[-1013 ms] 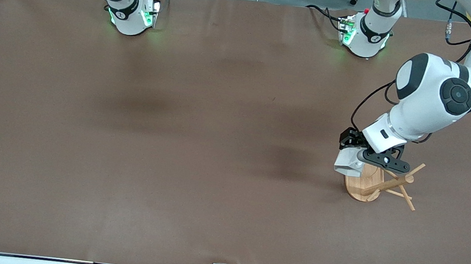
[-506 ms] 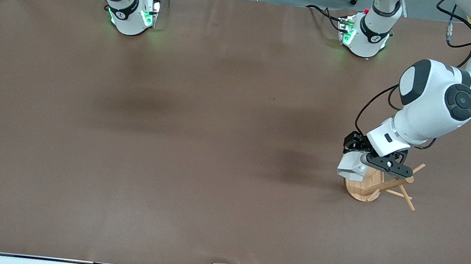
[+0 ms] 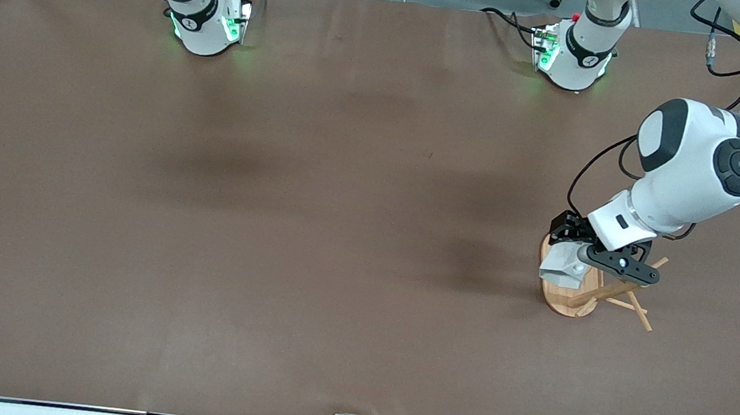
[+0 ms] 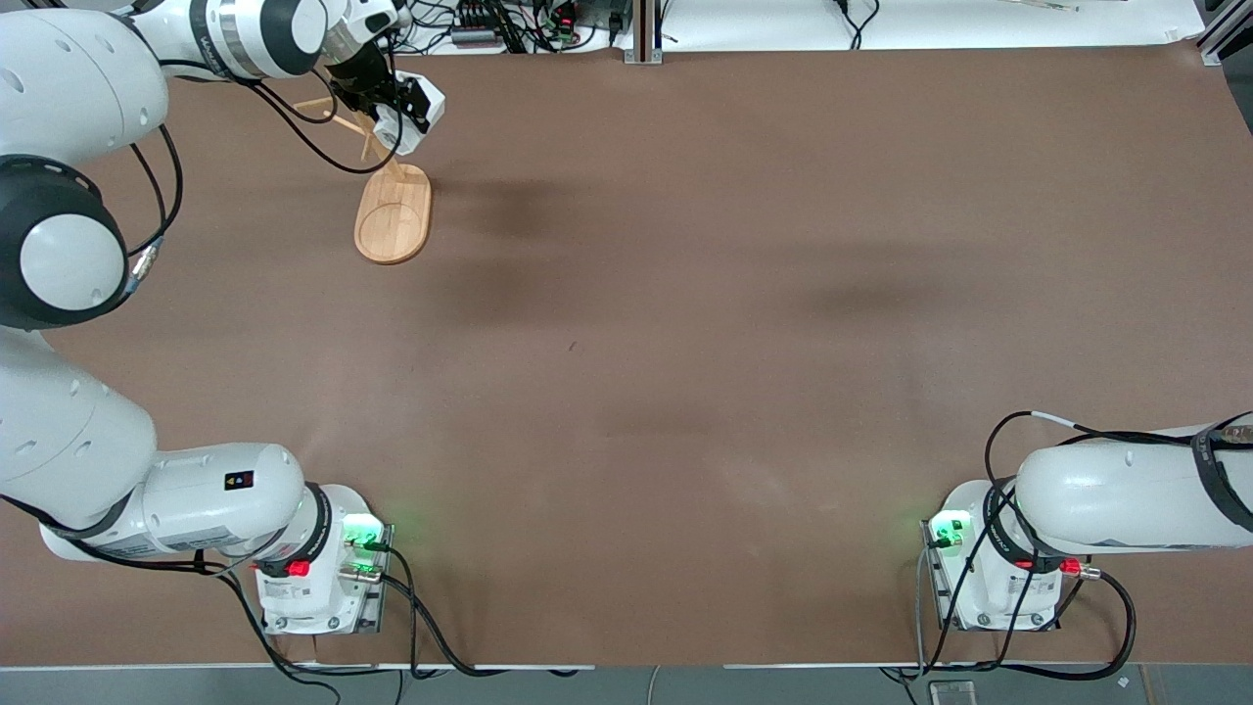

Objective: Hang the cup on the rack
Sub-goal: 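Lower the cup with the left gripper onto a rack peg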

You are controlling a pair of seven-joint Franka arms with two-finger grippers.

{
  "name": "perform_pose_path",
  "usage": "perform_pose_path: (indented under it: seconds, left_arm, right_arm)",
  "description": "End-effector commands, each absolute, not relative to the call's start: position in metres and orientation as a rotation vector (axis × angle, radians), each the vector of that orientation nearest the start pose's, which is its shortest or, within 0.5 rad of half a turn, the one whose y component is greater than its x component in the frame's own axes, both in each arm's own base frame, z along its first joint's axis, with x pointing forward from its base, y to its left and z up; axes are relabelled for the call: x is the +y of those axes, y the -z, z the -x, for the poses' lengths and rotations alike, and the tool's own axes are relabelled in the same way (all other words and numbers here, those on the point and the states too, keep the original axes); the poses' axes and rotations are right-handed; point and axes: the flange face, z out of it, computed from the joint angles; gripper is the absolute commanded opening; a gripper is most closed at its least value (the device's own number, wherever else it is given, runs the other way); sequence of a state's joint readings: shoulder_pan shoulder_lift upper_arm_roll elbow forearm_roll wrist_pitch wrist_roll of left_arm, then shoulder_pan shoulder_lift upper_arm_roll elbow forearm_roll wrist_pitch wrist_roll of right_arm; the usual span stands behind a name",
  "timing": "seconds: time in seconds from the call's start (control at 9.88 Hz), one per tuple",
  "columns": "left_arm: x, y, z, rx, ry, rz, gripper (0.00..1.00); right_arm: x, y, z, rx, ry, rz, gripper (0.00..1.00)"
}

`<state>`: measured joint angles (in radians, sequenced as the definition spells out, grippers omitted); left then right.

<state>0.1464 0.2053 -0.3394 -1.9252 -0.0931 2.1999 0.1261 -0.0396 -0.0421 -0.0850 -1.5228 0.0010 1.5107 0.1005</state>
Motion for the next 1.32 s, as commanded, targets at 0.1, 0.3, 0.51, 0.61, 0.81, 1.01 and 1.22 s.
perform_pose_path:
  seconds: [0.1,0.3,0.51,0.61,0.81,1.01,1.22]
  left_arm:
    - [-0.100,-0.382,-0.600,0.414,0.106,3.285,0.01]
    - [-0.096,-0.379,-0.600,0.399,0.098,3.289,0.01]
    - [-0.089,-0.375,-0.602,0.380,0.087,3.294,0.04]
    - [-0.088,-0.374,-0.602,0.375,0.085,3.295,0.04]
    - [-0.082,-0.370,-0.604,0.359,0.077,3.299,0.24]
    - [-0.075,-0.374,-0.608,0.341,0.096,3.301,0.63]
    - [-0.075,-0.375,-0.608,0.341,0.099,3.301,1.00]
  right_arm:
    - [-0.067,-0.667,-0.529,0.335,0.031,3.114,1.00]
    - [-0.067,-0.667,-0.529,0.344,0.024,3.113,1.00]
    - [-0.067,-0.666,-0.529,0.351,0.022,3.112,1.00]
    - [-0.066,-0.665,-0.529,0.370,0.017,3.108,1.00]
    - [-0.060,-0.665,-0.529,0.399,0.014,3.105,1.00]
    - [-0.061,-0.665,-0.528,0.403,0.004,3.104,1.00]
    - [-0.061,-0.665,-0.528,0.401,0.004,3.105,1.00]
